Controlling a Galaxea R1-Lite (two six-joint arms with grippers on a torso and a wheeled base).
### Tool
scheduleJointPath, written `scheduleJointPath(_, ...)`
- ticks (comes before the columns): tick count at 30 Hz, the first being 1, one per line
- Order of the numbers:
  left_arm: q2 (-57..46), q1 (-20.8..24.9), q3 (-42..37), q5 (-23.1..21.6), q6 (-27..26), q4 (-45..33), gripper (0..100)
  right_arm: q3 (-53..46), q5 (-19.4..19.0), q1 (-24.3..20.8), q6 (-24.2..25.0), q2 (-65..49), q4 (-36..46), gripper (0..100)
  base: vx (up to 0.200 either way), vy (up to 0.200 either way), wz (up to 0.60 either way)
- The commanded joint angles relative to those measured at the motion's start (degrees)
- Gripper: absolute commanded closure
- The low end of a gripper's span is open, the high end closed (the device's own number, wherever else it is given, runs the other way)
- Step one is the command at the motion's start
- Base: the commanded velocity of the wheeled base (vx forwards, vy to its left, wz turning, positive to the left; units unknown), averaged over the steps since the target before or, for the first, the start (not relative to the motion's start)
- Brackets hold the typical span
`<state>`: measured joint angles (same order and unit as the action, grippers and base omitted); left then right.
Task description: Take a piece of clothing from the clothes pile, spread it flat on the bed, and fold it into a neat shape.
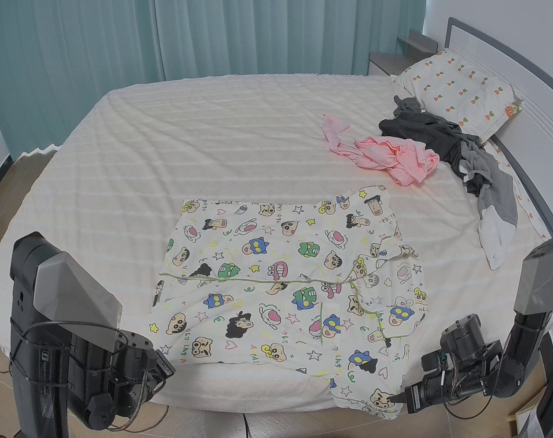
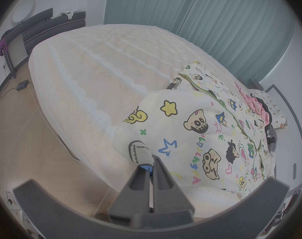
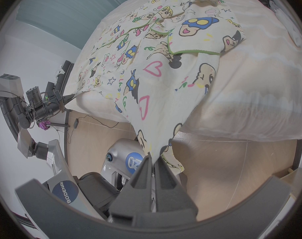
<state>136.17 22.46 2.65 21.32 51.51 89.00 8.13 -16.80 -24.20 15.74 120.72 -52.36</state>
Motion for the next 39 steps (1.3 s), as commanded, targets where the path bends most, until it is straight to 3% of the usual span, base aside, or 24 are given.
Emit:
scheduleJointPath(1,0.24,0.04,-0.10,0.04,0.00,0.38,100,-0.57,-0.43,-0.06,-0.01,-0.93,-0.02,100,0.000,0.000,0.00)
scheduleJointPath(10,0.15,0.04,-0.10,-0.23,-0.09,0.38,100,0.13,-1.75,0.03,0.17,-0.84,-0.46,100,0.000,0.000,0.00)
scheduleJointPath(18,-1.52,-0.31,1.57,-0.14,0.00,0.47,100,-0.66,-2.10,1.96,1.05,-0.93,-8.73,100,0.000,0.000,0.00)
scheduleJointPath(28,-7.41,-0.48,9.22,-0.05,-0.79,0.21,100,-0.75,-1.75,7.32,10.54,-2.33,-24.11,100,0.000,0.000,0.00)
scheduleJointPath(39,-7.94,-4.35,21.26,0.21,-8.09,-3.84,100,6.11,-1.48,11.98,14.32,-2.42,-28.24,100,0.000,0.000,0.00)
